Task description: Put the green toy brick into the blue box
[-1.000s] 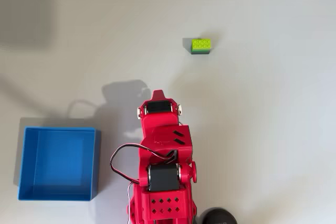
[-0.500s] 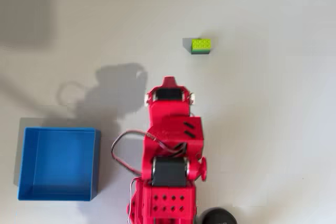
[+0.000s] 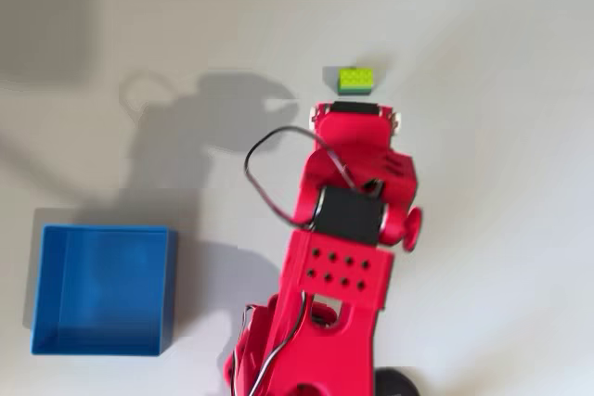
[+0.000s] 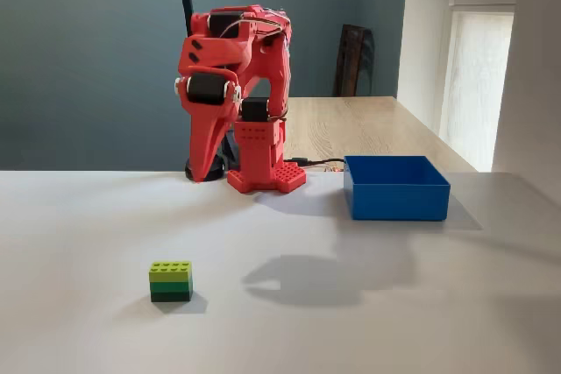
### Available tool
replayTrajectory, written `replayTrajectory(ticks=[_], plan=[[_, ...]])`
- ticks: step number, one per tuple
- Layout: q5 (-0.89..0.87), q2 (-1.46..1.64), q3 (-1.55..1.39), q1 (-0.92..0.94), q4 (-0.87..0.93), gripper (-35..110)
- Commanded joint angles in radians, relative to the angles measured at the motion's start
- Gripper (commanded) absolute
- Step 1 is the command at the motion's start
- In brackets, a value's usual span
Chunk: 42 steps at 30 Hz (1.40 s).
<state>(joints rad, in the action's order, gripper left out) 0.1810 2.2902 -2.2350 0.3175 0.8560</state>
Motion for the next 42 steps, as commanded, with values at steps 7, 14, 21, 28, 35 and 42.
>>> replayTrajectory(ticks=[7, 14, 21, 28, 35, 42], plan=[[0.104, -0.265, 0.362, 0.040, 0.238, 27], [0.147, -0.428, 0.486, 0.035, 0.284, 30], [0.187, -0.607, 0.586, 0.037, 0.284, 29], [0.193, -0.756, 0.692, 0.032, 0.282, 27], [0.187, -0.884, 0.825, 0.021, 0.282, 27], [0.166, -0.996, 0.945, 0.011, 0.285, 27]])
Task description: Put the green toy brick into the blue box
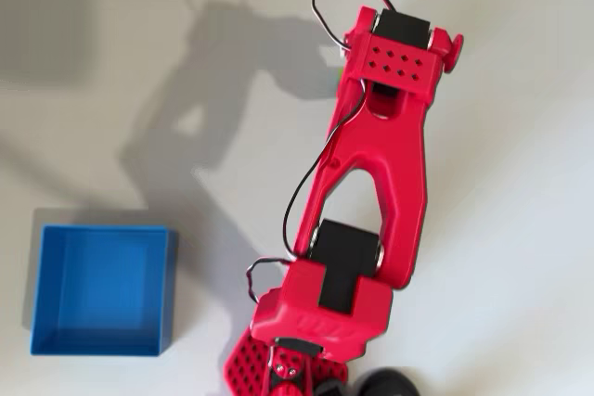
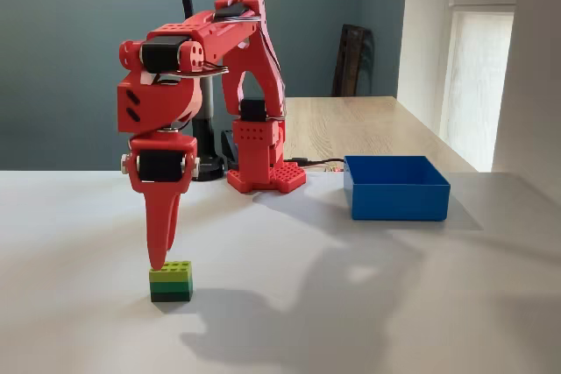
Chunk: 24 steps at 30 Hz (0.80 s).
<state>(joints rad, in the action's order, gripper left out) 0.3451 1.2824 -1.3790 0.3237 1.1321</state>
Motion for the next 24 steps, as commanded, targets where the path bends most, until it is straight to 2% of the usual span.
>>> replayTrajectory(ticks=[1, 24], plan=[[0.000, 0.000, 0.100, 0.005, 0.011, 27], [-0.046, -0.095, 0.110, -0.035, 0.021, 21]])
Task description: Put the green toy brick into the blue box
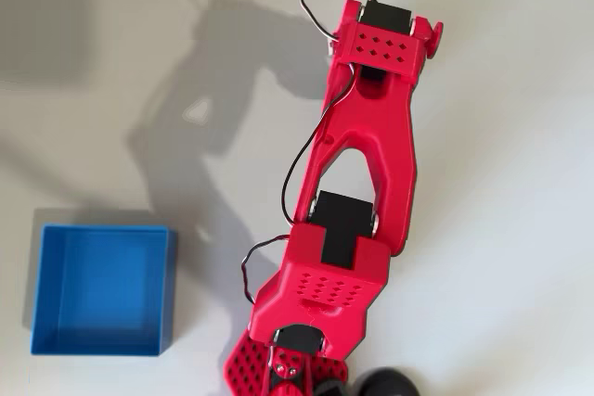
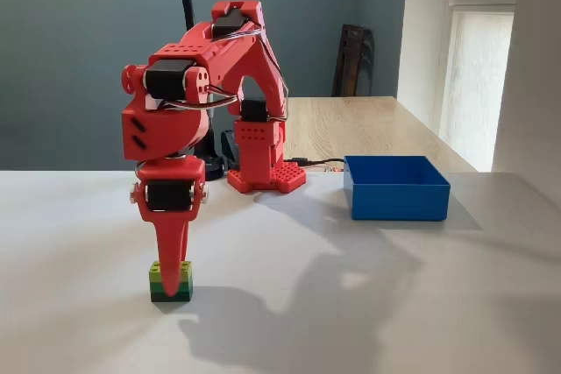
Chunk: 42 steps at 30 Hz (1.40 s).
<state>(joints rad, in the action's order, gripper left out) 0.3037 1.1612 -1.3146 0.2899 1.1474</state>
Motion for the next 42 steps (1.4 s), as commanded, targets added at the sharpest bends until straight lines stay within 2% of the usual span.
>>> replayTrajectory(ticks=[1, 26, 34, 42], plan=[[-0.008, 0.026, 0.044, -0.005, 0.005, 21], [0.002, 0.026, -0.049, 0.003, -0.112, 13], [0.000, 0.026, -0.061, 0.015, -0.121, 0], [0.063, 0.038, -0.066, 0.037, -0.112, 0]])
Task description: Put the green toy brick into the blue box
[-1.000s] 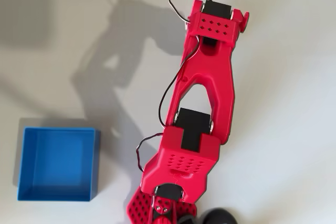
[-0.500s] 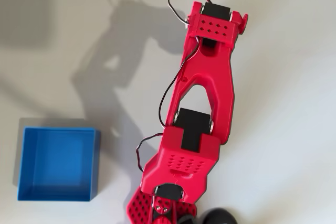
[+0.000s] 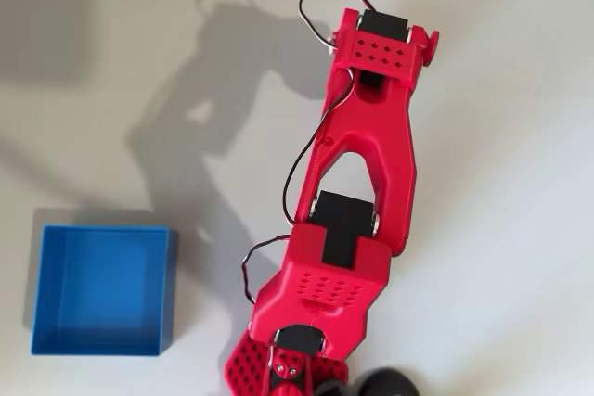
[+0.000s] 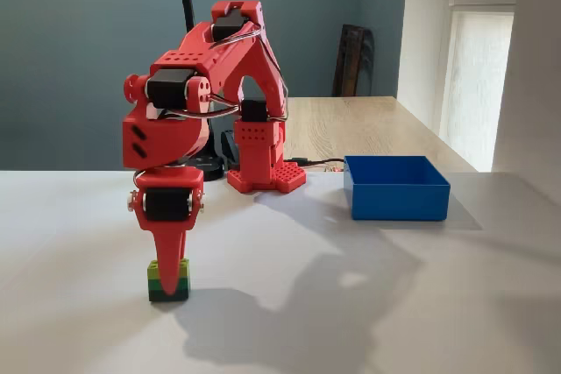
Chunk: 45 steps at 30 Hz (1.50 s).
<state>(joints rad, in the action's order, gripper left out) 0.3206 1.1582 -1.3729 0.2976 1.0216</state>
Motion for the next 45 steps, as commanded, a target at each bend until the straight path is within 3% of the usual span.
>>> replayTrajectory(ticks=[1, 11, 20, 34, 45], plan=[[0.058, 0.043, -0.014, 0.029, 0.017, 0], [0.052, 0.071, -0.040, 0.002, 0.114, 0], [0.014, 0.359, -0.123, -0.140, 0.186, 0], [-0.106, 0.746, -0.285, -0.528, 0.327, 0], [-0.310, 0.896, -0.354, -0.910, 0.422, 0]])
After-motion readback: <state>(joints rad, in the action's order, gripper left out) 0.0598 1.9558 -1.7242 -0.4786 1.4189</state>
